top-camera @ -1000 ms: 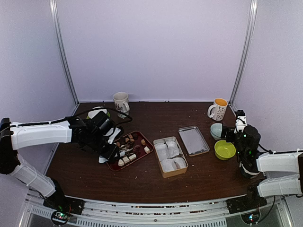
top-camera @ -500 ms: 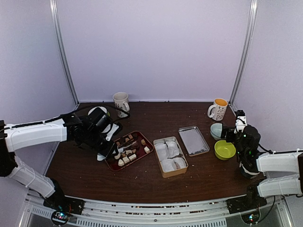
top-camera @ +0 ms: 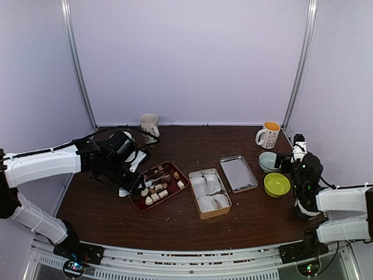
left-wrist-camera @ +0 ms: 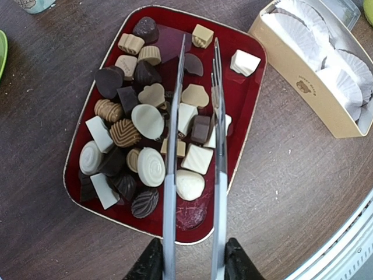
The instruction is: Pack the chocolate
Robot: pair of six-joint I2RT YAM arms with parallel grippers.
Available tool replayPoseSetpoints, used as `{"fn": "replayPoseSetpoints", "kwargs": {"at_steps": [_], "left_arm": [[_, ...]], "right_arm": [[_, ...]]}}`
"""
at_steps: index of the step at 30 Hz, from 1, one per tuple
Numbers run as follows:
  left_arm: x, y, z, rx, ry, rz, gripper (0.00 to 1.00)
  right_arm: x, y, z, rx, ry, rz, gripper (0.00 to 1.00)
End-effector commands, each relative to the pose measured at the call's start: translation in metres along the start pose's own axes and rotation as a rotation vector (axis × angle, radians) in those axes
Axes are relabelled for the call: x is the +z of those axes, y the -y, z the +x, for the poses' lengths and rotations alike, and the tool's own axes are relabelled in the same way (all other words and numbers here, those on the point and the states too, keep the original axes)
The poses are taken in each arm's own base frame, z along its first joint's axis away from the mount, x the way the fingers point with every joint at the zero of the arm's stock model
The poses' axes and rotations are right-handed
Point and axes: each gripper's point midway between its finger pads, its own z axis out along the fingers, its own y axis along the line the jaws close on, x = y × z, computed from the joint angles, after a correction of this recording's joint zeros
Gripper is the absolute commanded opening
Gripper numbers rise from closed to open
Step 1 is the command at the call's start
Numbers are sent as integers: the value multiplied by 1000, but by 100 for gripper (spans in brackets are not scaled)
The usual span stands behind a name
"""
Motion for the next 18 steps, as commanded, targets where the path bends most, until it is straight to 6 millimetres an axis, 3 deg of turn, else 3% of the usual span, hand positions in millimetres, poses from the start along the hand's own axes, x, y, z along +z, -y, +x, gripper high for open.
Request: {"fn": "replayPoseSetpoints", "kwargs": {"at_steps": [1, 10, 18], "left_arm": [[-3, 3, -16, 22, 42, 2, 34], [0, 10, -24, 28, 49, 33, 34], [7, 15, -25, 21, 43, 58, 35]], "right_arm": [[16, 6, -16, 21, 25, -35, 100], [47, 0, 2, 59, -12, -204, 100], [46, 1, 2, 64, -9, -227, 100]]}}
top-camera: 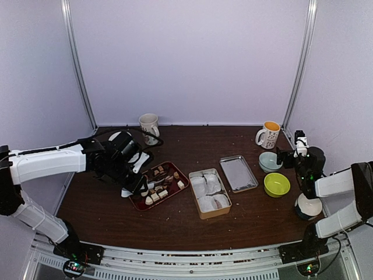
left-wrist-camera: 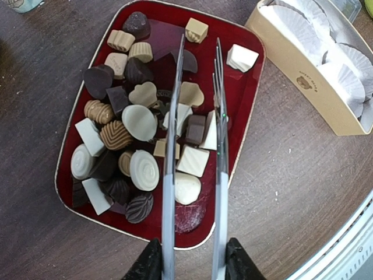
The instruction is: Pack the chocolate
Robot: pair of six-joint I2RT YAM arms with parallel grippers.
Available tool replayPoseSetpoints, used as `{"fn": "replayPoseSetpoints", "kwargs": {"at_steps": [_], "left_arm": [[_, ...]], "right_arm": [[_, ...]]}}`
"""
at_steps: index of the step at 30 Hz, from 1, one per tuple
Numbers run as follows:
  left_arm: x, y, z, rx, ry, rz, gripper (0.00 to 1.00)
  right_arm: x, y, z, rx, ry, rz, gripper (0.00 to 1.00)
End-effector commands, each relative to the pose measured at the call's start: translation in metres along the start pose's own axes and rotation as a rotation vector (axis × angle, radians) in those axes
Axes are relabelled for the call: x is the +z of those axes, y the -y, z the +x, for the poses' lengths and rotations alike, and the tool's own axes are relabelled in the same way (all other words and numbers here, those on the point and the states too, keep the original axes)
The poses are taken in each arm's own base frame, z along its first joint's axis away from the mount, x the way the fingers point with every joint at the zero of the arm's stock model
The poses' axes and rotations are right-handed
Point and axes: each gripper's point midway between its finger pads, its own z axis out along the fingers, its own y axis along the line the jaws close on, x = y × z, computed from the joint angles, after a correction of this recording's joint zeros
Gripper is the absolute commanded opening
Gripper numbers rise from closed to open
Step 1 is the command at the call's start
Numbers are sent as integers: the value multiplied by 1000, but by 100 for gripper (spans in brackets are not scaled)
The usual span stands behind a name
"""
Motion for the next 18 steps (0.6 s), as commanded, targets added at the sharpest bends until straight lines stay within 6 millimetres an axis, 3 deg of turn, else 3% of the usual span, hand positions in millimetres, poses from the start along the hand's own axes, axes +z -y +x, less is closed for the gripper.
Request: {"fn": "replayPoseSetpoints", "kwargs": {"at_steps": [1, 7, 12, 18], "left_arm": [[-2, 9, -25, 10, 68, 34, 35], [14, 6, -28, -3, 36, 8, 36], [19, 3, -29, -26, 23, -14, 39], [20, -6, -31, -45, 21, -72, 39]], "right_arm": [[2, -6, -16, 4, 52, -41, 100], [0, 8, -16, 34, 62, 40, 100], [-12, 7, -16, 42, 145, 35, 100], [-10, 8, -10, 35, 103, 45, 100]]}}
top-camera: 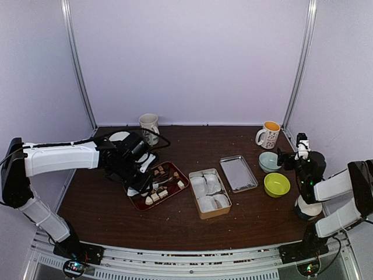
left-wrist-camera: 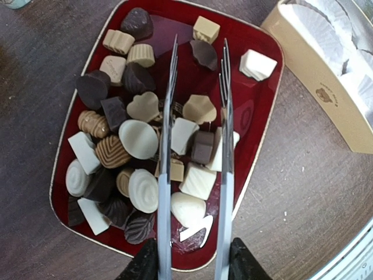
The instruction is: Pack the chocolate
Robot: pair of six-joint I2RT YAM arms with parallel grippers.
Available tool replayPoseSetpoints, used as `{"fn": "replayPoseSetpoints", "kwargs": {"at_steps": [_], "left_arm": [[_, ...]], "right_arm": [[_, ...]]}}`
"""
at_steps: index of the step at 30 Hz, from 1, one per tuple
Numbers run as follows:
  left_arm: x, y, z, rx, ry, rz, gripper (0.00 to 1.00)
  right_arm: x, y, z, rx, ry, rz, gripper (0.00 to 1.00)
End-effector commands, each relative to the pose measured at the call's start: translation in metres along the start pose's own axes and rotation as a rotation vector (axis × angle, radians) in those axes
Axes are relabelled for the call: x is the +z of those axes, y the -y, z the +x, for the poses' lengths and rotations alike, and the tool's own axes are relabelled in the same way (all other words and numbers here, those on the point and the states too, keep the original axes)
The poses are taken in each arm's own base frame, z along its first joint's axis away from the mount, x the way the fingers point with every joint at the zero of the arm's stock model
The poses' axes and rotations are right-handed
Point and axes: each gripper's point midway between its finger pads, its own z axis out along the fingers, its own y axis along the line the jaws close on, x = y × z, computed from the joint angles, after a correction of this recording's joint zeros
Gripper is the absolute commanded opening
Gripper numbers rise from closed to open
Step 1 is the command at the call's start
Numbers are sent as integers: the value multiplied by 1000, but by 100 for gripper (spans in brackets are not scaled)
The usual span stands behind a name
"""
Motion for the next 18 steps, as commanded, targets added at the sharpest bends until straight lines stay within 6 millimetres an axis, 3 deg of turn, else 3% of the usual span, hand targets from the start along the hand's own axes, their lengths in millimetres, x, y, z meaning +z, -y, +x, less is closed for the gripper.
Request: {"fn": "replayPoseSetpoints", "kwargs": {"at_steps": [1, 8, 18], "left_arm": [[-8, -5, -22, -28, 67, -45, 40], [-16, -15, -24, -48, 79, -99, 45], [-3, 1, -33, -27, 61, -28, 45]], "right_arm": [[-1, 5, -9, 6, 37, 26, 100], [-2, 5, -12, 7, 59, 28, 100], [-1, 5, -12, 5, 56, 26, 100]]}}
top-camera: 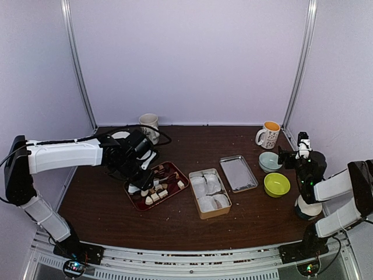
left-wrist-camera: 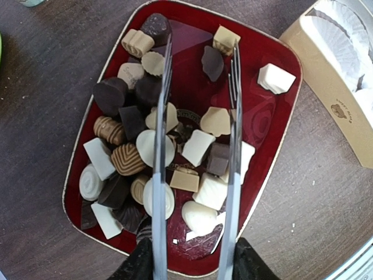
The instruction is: Pack the chocolate
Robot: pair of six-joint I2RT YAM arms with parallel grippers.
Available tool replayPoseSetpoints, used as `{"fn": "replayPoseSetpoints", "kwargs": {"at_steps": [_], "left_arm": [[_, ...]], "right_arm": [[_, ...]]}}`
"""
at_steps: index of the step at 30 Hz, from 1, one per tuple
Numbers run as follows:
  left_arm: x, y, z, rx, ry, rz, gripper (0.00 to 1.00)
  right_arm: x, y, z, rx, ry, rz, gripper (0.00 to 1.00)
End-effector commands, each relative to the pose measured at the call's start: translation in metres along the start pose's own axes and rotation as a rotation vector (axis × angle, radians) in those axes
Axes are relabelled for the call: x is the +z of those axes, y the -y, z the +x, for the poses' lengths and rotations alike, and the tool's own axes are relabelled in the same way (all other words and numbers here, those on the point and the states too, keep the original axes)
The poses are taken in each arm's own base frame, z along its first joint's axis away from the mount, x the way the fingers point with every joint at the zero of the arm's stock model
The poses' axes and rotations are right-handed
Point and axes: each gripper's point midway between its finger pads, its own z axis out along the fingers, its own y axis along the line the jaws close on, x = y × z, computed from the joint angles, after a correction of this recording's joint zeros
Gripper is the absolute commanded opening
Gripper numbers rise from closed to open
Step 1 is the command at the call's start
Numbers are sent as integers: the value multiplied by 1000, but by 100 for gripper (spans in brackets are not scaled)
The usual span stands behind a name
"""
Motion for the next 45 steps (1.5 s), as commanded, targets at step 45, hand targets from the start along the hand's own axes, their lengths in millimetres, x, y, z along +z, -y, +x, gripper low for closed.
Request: {"fn": "replayPoseSetpoints", "kwargs": {"at_steps": [45], "left_arm": [[-66, 123, -64, 61, 323, 544, 25]], "right_arm": [[-1, 3, -3, 4, 18, 16, 100]]}}
